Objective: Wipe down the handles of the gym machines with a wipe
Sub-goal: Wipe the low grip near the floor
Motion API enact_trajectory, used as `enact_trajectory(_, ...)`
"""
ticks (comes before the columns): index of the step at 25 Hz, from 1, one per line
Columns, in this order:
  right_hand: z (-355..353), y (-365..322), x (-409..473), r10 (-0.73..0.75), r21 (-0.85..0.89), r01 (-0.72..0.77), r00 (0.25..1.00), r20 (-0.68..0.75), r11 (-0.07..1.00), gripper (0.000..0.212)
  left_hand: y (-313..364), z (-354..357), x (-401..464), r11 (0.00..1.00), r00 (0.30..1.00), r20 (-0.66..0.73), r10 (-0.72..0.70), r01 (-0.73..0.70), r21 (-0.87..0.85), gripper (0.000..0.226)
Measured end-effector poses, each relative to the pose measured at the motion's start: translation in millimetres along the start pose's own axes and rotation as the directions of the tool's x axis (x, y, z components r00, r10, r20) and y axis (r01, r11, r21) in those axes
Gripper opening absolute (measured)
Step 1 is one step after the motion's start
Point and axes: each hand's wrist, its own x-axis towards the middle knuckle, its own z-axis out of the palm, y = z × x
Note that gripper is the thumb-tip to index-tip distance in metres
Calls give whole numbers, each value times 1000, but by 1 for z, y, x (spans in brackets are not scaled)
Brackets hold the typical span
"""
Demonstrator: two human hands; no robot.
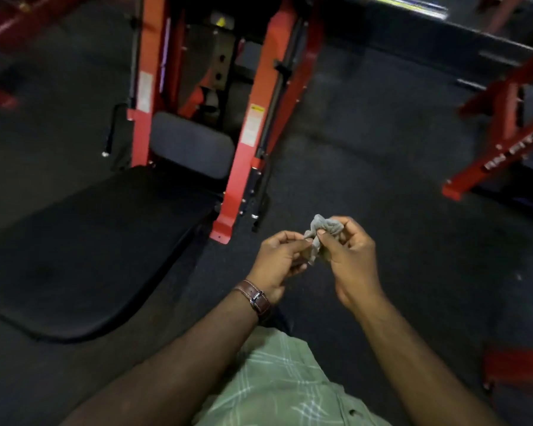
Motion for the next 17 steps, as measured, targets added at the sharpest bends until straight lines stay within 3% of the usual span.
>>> enact_trajectory(4, 32, -7, 106, -25, -172, 58, 982, 187, 983, 16, 31, -6, 73, 984, 982, -186, 17, -50, -172, 10)
enact_trajectory(8, 61, -21, 185, 93, -268, 7, 928, 360, 963, 17, 64, -8, 130, 946, 959, -282, -28, -66, -317, 8)
enact_trajectory(13, 93, -31, 284, 198, -421, 70, 805, 559, 905, 16, 98, 4, 194, 842, 908, -414, -72, -167, -513, 6)
enact_trajectory(17, 106, -25, 365, 274, -549, 237, 671, 689, 801, 9, 112, 17, 253, 746, 837, -532, -128, -272, -608, 12)
